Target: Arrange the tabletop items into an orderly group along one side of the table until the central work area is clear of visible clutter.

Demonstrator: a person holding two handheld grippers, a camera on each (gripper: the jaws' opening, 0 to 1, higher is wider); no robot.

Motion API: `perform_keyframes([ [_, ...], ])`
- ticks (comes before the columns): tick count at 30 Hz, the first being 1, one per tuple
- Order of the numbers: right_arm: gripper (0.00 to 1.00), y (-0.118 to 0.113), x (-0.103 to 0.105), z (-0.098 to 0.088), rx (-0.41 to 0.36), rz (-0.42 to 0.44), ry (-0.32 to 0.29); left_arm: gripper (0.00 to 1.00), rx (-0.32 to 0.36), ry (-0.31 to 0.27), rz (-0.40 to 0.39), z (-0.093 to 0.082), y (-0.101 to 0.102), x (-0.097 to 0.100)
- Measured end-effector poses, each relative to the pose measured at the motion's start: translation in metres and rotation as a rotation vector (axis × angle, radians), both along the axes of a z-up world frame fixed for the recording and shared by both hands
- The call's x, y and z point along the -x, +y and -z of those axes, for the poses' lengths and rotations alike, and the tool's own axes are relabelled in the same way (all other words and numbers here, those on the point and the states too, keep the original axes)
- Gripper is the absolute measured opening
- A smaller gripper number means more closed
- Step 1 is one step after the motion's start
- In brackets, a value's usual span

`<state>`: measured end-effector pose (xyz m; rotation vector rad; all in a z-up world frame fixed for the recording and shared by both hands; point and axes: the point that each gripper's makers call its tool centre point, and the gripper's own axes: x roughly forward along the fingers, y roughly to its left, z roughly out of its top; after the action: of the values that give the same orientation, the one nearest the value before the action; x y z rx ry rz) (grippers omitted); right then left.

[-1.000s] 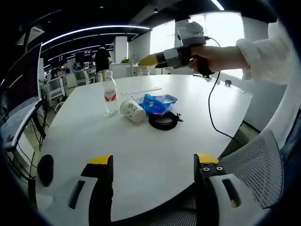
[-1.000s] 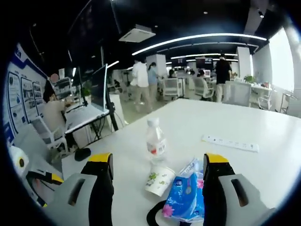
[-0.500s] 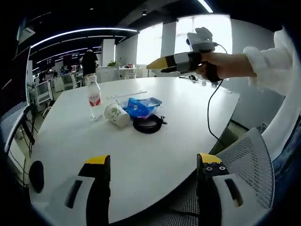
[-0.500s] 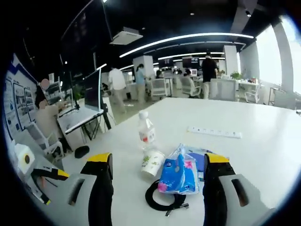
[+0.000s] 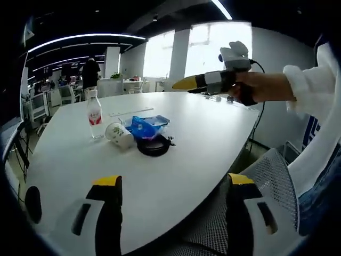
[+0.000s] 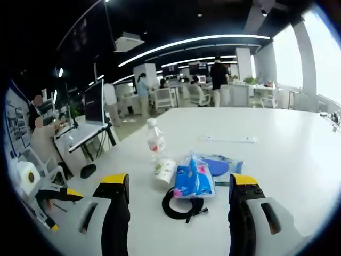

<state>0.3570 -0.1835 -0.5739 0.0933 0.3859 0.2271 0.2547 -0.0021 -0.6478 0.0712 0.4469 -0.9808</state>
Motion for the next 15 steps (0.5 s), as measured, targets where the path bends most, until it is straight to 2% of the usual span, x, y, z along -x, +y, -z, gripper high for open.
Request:
perform_keyframes([
  [5,0.75,-0.01,0.003,-0.007,0.012,0.016,0.0,0.82,0.019,0.004,-0.021,-0.003,0.003,-0.004],
  [15,0.74,-0.017,-0.001,-0.002,-0.017,0.015,0.001,0.82,0.012,-0.017,-0.062,-0.004,0.01,-0.01],
])
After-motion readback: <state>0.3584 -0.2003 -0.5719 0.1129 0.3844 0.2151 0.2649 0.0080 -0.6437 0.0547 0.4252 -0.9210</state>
